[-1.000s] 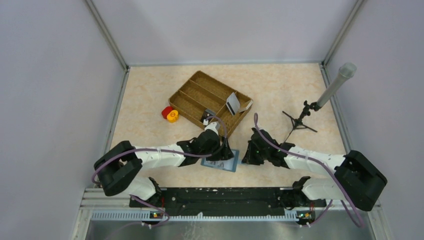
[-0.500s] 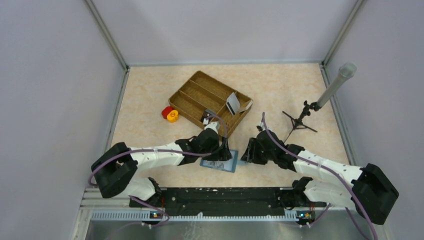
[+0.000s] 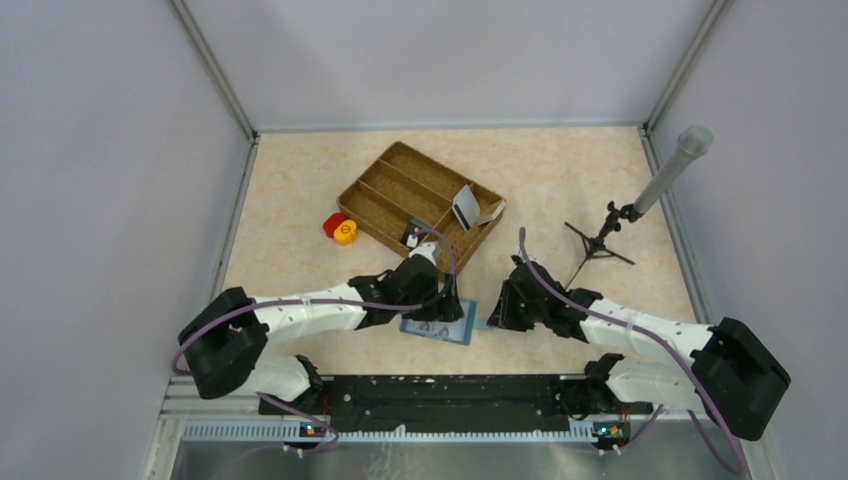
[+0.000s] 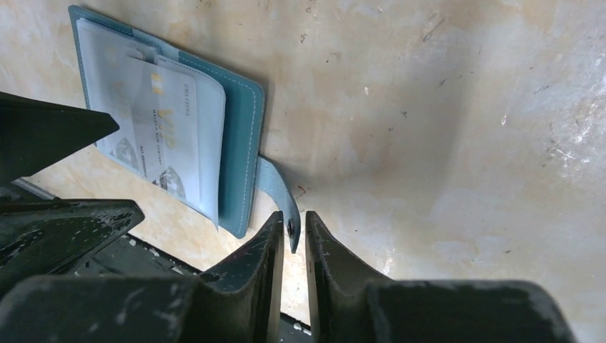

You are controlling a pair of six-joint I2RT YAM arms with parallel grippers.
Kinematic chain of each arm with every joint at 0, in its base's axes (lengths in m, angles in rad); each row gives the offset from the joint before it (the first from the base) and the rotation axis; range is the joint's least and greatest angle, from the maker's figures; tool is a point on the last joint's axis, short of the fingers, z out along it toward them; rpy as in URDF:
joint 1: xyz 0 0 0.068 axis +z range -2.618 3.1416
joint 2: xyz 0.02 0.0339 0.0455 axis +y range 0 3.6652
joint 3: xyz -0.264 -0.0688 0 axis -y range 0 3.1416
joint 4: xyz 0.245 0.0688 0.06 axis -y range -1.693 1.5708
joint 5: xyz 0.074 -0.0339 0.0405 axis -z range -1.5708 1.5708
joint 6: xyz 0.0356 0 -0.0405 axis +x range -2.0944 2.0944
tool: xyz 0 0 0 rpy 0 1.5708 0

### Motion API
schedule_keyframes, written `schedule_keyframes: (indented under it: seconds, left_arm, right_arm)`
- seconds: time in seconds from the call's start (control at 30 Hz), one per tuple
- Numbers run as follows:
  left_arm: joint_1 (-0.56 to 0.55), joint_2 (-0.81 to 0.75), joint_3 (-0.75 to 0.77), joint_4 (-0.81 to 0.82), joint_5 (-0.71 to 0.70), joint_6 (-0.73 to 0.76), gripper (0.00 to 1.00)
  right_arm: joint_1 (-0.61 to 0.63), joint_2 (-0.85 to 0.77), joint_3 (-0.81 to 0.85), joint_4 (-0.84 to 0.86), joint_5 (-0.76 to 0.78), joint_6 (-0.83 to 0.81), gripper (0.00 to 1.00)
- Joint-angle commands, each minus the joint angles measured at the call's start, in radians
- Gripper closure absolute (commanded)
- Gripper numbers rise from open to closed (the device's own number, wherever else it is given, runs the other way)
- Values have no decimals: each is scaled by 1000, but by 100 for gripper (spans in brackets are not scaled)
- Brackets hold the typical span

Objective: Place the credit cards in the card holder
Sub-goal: Insert the credit card into the card holder.

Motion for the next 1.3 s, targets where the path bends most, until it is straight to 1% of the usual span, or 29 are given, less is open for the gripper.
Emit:
schedule_keyframes:
  seconds: [0.0, 0.03, 0.1, 0.13, 0.23, 0.43, 0.6, 0.83, 1.17, 1.27]
  left_arm:
    - [-6, -31, 27, -6, -8, 12, 14]
    - [-6, -24, 23, 1, 2, 9, 15]
    - [-6, -8, 14, 26, 17, -2, 17]
    - [-5, 1, 12, 31, 48, -10, 18]
    - [-6, 27, 15, 28, 56, -26, 19]
    - [-6, 37, 10, 13, 32, -35, 20]
    - [-6, -7, 0, -2, -25, -29, 19]
    - [-6, -44, -13, -6, -50, -31, 18]
    - [-6, 13, -31, 37, -17, -49, 18]
    - [-5, 18, -46, 83, 5, -50, 18]
  right_arm:
    - [8, 18, -19, 46, -4, 9, 87]
    - [9, 23, -20, 46, -5, 10, 91]
    - [7, 33, -20, 47, -5, 10, 96]
    - [8, 37, -21, 48, -5, 9, 97]
    - [7, 39, -20, 50, -5, 10, 100]
    - [7, 39, -22, 47, -2, 11, 100]
    - [8, 41, -25, 41, 5, 14, 100]
    - [9, 46, -25, 39, 6, 13, 100]
    - [7, 44, -26, 36, 3, 13, 100]
    - [8, 44, -26, 37, 3, 12, 100]
